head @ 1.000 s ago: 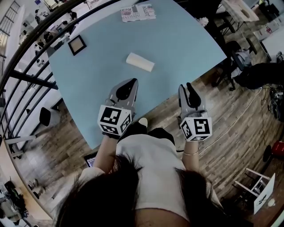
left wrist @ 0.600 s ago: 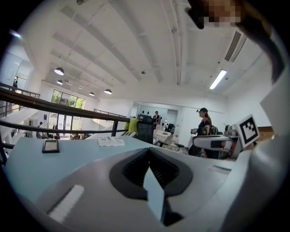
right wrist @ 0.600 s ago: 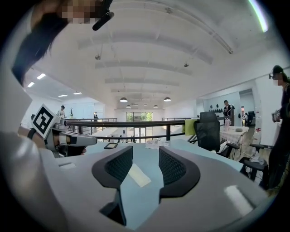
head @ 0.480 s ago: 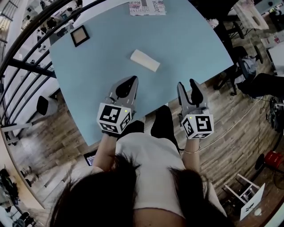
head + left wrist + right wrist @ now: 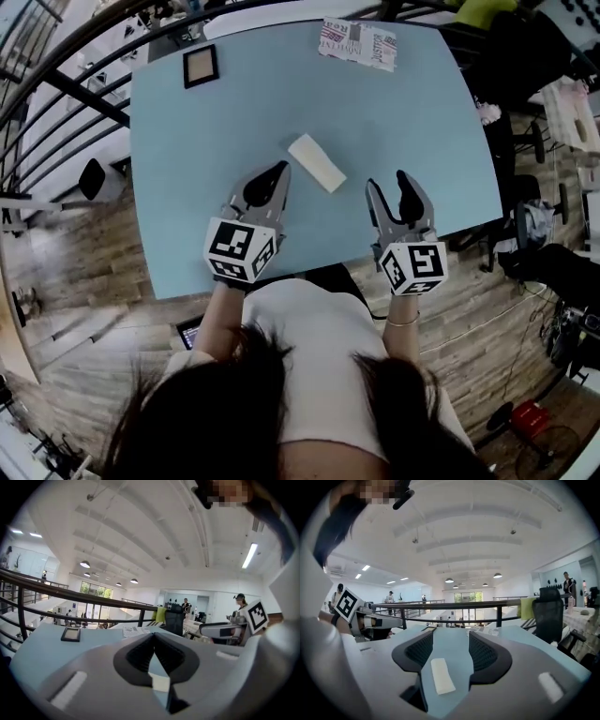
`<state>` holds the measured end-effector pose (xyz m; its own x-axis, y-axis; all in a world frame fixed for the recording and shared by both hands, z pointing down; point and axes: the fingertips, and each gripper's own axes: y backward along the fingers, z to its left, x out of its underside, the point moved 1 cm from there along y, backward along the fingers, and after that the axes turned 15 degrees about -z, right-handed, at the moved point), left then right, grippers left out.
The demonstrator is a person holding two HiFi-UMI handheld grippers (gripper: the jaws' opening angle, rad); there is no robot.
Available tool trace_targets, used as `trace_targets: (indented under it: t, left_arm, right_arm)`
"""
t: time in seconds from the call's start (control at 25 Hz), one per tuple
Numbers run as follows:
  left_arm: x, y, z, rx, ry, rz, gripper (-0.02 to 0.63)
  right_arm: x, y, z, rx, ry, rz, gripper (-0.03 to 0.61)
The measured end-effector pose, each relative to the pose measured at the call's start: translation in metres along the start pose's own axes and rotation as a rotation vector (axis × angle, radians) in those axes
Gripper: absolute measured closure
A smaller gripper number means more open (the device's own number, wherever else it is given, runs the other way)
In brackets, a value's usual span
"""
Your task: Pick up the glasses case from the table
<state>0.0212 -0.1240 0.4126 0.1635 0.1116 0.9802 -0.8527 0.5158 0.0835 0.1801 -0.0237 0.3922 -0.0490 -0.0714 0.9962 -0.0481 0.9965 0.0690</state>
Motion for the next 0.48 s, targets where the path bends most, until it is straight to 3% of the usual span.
trace_targets:
  t: [0.48]
  left_arm:
    - [0.001, -0.027, 0.008, -0.307, -0.036, -0.041, 0.555]
  right_arm:
    - [0.009, -0.069, -0.036, -0.326, -0.056, 0.043, 0.326]
